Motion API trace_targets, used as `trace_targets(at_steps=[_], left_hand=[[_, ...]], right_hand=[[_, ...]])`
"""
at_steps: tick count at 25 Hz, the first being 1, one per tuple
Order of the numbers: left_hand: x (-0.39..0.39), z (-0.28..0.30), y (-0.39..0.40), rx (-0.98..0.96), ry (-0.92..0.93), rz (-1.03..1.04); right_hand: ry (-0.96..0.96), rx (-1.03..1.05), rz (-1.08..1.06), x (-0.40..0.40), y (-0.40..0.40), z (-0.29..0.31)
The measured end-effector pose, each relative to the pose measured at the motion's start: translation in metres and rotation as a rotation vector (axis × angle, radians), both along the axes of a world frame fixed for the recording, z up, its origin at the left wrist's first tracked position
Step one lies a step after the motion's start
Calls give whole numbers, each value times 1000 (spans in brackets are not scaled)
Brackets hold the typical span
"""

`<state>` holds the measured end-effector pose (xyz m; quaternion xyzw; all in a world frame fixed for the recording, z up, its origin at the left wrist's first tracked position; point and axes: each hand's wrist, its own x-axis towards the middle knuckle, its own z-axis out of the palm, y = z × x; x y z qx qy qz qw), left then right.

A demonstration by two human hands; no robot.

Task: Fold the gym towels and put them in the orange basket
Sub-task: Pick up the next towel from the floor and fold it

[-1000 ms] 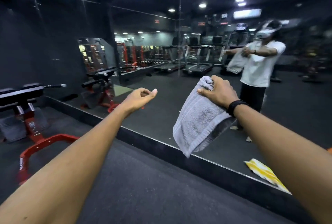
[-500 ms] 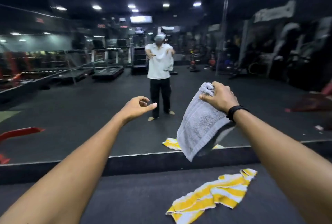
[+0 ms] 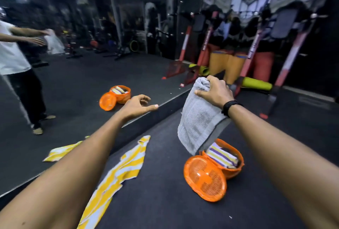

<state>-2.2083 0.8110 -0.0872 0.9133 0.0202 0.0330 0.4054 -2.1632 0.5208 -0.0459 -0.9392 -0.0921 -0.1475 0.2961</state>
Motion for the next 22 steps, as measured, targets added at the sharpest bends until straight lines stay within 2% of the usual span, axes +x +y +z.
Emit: trace_targets(at_steps=[8,13,18,22], left_hand=[[121,-54,-152,11,91,-304],[214,-76,-193,-3,96,-393],[313,-74,-221,17,98,-481],[366,-82,-237,9,114,-528]], right_hand=[[78,-41,-295,31,-144,-48],[118,-73,-431,78,-182,-71],[149,-84,-553,140,-202,-82],[153,-83,-610,177,-216,-91]])
